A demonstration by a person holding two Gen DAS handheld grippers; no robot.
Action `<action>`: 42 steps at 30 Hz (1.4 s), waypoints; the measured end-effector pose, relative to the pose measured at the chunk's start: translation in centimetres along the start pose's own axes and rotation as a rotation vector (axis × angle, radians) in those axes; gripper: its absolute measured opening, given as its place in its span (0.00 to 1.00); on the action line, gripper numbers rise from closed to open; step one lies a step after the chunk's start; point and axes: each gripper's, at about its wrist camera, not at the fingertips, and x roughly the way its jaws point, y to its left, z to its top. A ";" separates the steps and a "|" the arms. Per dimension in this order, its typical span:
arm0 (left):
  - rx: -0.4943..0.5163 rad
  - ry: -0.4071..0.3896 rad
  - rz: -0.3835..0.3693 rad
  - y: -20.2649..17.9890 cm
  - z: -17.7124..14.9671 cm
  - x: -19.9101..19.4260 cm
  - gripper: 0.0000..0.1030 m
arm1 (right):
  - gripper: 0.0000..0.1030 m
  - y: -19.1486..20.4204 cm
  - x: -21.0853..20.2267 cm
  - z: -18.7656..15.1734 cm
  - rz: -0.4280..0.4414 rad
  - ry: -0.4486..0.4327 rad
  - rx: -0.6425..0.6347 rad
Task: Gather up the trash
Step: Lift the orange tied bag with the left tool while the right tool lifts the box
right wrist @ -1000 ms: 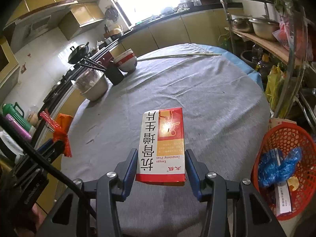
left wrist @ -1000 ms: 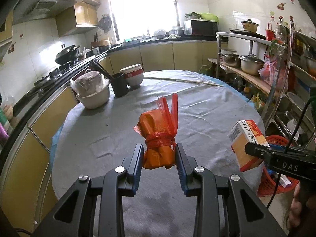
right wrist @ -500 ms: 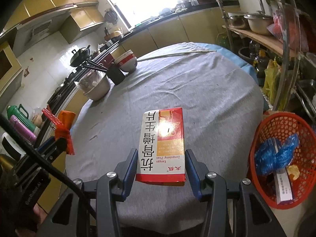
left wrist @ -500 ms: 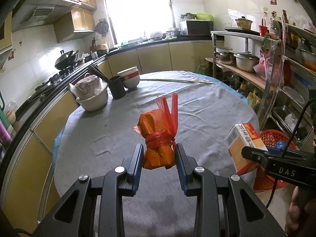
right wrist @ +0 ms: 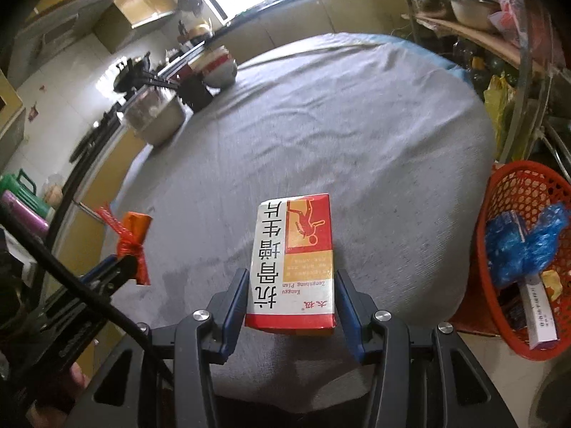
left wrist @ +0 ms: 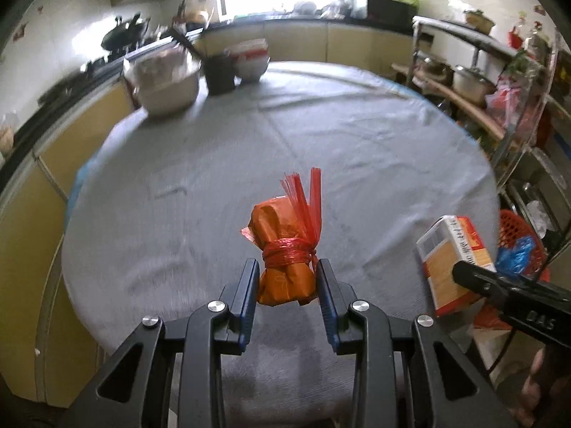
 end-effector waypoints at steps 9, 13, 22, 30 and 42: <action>-0.033 0.081 0.005 0.7 -1.3 2.5 0.34 | 0.50 0.9 0.7 -0.2 -0.030 0.002 -0.033; -0.063 0.108 -0.023 1.2 -1.5 3.1 0.36 | 0.52 0.7 0.6 -0.1 -0.012 0.000 -0.017; -0.188 0.098 -0.182 4.8 -2.1 2.8 0.62 | 0.64 -0.3 -0.5 0.3 0.045 -0.018 0.039; -0.209 0.088 -0.195 4.9 -1.7 2.1 0.63 | 0.64 1.5 -0.5 0.0 -0.024 -0.037 -0.043; -0.200 0.135 -0.170 4.0 -1.6 4.6 0.37 | 0.50 1.1 0.3 -0.6 -0.063 -0.046 -0.079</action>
